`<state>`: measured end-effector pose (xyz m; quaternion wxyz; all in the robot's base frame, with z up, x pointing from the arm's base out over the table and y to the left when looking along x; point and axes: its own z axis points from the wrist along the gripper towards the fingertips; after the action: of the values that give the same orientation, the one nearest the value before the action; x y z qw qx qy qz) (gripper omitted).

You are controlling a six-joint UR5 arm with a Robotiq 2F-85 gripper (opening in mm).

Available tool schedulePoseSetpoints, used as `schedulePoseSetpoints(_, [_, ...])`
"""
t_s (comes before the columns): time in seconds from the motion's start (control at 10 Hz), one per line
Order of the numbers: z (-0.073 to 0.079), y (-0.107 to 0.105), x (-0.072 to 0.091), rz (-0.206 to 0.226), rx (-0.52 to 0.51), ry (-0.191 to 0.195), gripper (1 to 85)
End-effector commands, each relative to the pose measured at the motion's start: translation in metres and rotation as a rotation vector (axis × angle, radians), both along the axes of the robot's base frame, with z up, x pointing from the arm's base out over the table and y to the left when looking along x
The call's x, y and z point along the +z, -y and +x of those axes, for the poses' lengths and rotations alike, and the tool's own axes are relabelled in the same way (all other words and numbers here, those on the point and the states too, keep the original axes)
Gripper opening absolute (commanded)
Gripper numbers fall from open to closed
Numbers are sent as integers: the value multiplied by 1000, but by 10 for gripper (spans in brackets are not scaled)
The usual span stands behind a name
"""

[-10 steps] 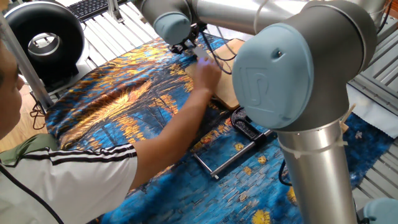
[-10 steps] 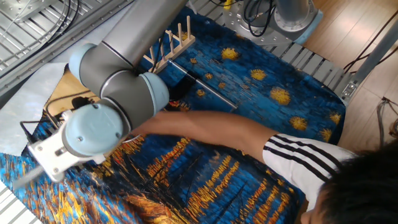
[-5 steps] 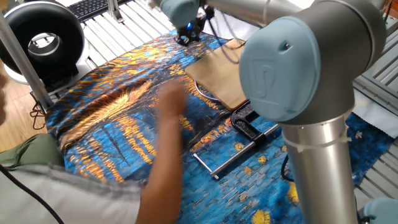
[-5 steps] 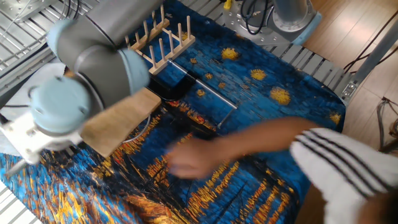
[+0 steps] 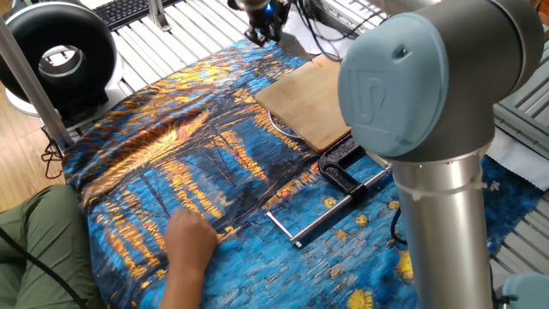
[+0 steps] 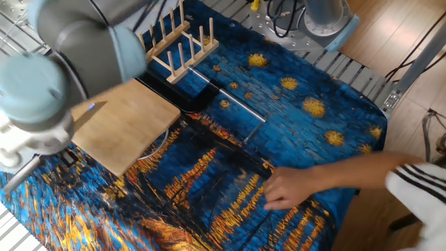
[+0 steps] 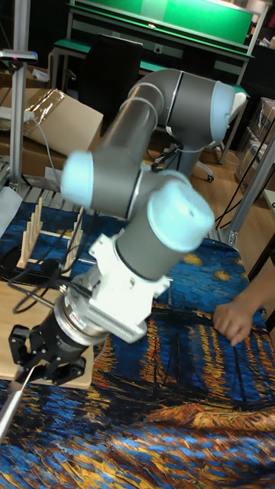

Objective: Put the knife on the knife rack

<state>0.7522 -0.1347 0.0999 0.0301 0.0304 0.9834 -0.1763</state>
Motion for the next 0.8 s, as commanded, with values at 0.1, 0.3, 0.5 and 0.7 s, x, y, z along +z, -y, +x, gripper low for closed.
schedulePoseSetpoints(0.1, [17, -61, 27, 298, -7, 69, 10])
schedulePoseSetpoints(0.3, [32, -70, 33, 305, 14, 132, 10])
schedulePoseSetpoints(0.5, [46, -83, 43, 311, 11, 175, 10])
schedulePoseSetpoints(0.7, [63, -87, 53, 260, 41, 217, 10])
